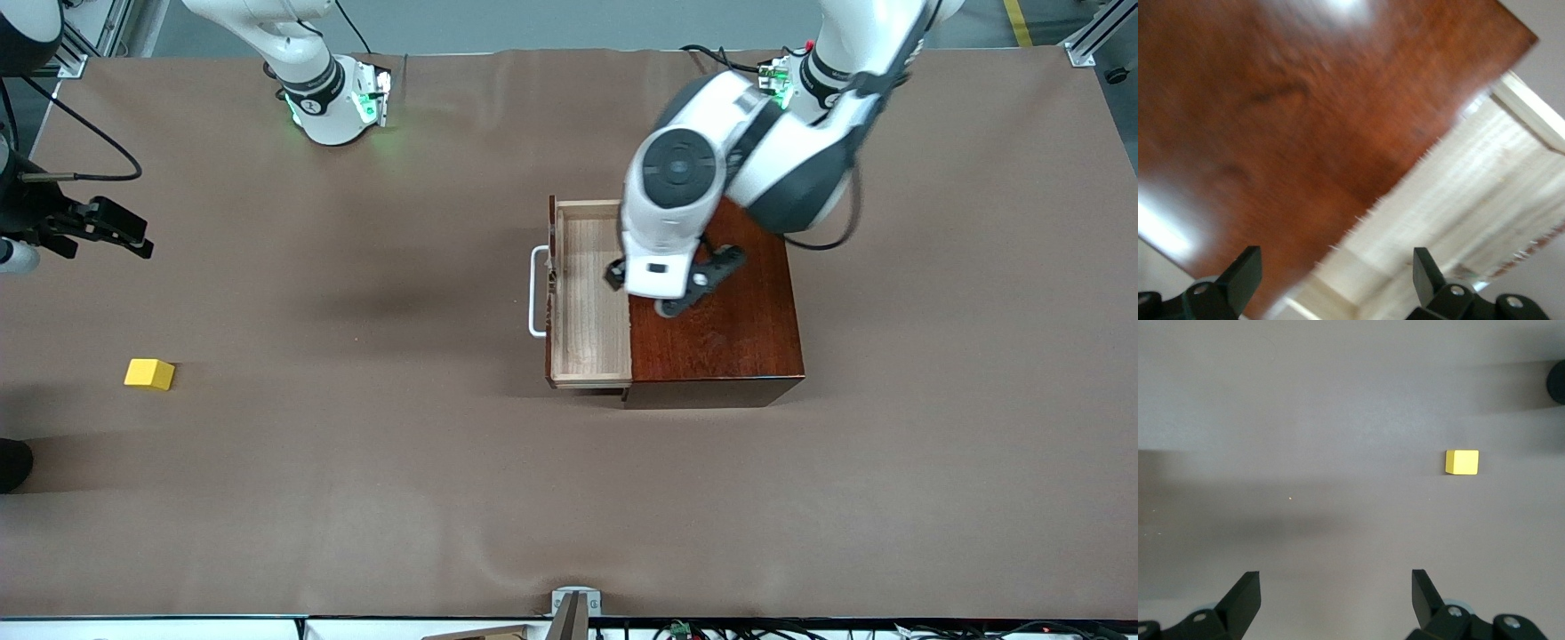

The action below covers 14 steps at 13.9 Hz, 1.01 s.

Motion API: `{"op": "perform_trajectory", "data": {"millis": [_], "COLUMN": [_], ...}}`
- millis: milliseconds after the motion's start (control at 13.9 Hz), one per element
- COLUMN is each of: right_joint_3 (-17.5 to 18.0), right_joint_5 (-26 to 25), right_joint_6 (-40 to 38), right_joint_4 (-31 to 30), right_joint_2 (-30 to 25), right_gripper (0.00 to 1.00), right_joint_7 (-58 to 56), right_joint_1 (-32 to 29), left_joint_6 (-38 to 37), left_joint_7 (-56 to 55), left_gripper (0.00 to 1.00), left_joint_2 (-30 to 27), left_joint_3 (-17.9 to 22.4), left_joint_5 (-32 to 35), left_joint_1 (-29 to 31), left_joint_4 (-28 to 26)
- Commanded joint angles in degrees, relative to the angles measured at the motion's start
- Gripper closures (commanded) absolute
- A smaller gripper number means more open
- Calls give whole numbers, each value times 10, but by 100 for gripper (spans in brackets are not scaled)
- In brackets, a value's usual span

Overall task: Open drawer, take yellow block, close drawer
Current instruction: 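Move the left gripper to the front of the open drawer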

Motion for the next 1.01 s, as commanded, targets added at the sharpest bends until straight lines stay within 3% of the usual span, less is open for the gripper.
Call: {"op": "perform_trajectory", "data": {"millis": [0,215,359,574,646,934], "right_joint_3": [-3,5,32,31,31,32], "right_joint_5": [1,3,2,1,1,1], "right_joint_6": [-1,-3,-4,-8,-8,-9], "right_joint_4": [23,31,31,33,33,33], "right_joint_2": [8,12,11,9,9,10], "right_gripper": [0,0,0,0,0,0], "right_joint_7": [-6,-35,-35,-36,-36,-36], "right_joint_1": [10,-19,-39,-36,-36,-37], "left_joint_6": [64,169,208,260,270,262], "left_joint_7": [-137,-305,-384,-485,-506,-547], "left_gripper": [0,0,0,0,0,0], "left_joint_2": [38,73,90,111,115,129], "left_joint_3": [5,17,26,96,112,114], "left_joint_5": [-8,-4,-2,-3,-3,-7], "left_joint_1": [-44,-91,-112,-176,-189,-193], "left_joint_4": [37,41,42,63,64,60]}}
